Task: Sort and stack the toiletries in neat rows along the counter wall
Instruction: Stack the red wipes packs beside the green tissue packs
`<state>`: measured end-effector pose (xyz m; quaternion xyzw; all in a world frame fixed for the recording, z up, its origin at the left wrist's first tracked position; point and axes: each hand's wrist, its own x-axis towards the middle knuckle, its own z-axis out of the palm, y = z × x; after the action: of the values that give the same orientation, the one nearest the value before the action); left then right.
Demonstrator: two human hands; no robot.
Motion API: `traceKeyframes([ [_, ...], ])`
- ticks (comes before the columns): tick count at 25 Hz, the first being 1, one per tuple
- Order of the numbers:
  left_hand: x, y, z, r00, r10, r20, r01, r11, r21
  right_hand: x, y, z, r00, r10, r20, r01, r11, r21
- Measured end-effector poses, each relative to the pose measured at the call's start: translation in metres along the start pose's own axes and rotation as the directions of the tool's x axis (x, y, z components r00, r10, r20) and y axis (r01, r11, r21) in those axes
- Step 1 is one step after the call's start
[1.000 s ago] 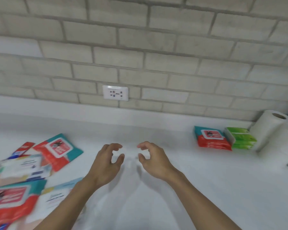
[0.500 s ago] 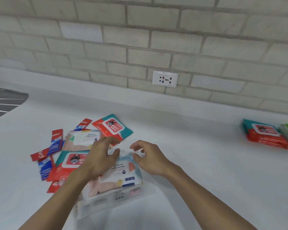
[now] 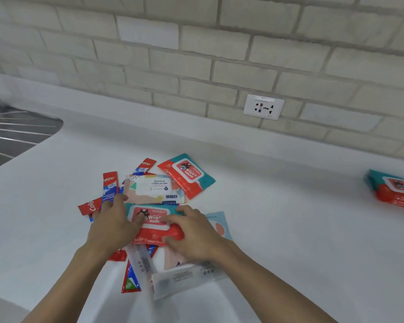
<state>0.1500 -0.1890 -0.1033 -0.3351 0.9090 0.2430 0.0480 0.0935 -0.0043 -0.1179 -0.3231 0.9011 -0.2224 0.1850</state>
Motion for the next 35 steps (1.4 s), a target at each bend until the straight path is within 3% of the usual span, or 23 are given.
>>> traceKeyframes([
  [6, -0.003, 0.015, 0.0, 1.0, -0.015, 0.009, 0.017, 0.957, -0.289, -0.007, 0.0, 0.009, 0.997, 0.001, -0.077, -0.009, 0.995, -0.102],
  [11, -0.003, 0.03, -0.015, 0.984, -0.131, 0.123, 0.172, 0.886, -0.431, -0.014, 0.005, 0.014, 0.994, 0.008, -0.107, -0.021, 0.992, -0.122],
  [14, -0.006, 0.039, -0.021, 0.975, -0.114, 0.193, 0.201, 0.829, -0.523, -0.018, 0.007, 0.015, 0.989, 0.016, -0.15, -0.032, 0.994, -0.104],
  [17, -0.013, 0.05, -0.021, 0.973, -0.036, 0.226, 0.158, 0.821, -0.548, -0.017, 0.006, 0.017, 0.986, 0.021, -0.166, -0.034, 0.997, -0.075],
  [20, -0.017, 0.059, -0.019, 0.984, 0.044, 0.174, 0.05, 0.866, -0.498, -0.016, 0.007, 0.016, 0.983, 0.033, -0.181, -0.041, 0.998, -0.04],
  [26, -0.014, 0.071, -0.03, 0.986, 0.163, 0.045, -0.127, 0.891, -0.435, -0.023, 0.012, 0.001, 0.973, 0.115, -0.202, -0.04, 0.939, 0.342],
  [30, -0.018, 0.1, -0.04, 0.96, 0.271, -0.074, -0.272, 0.831, -0.486, -0.032, 0.027, -0.014, 0.949, 0.191, -0.25, -0.043, 0.867, 0.497],
  [33, -0.025, 0.123, -0.044, 0.939, 0.331, -0.088, -0.315, 0.733, -0.604, -0.044, 0.04, -0.032, 0.926, 0.27, -0.263, 0.0, 0.698, 0.716],
  [35, -0.033, 0.14, -0.041, 0.94, 0.341, -0.016, -0.252, 0.664, -0.704, -0.056, 0.05, -0.05, 0.903, 0.353, -0.244, 0.001, 0.566, 0.824],
])
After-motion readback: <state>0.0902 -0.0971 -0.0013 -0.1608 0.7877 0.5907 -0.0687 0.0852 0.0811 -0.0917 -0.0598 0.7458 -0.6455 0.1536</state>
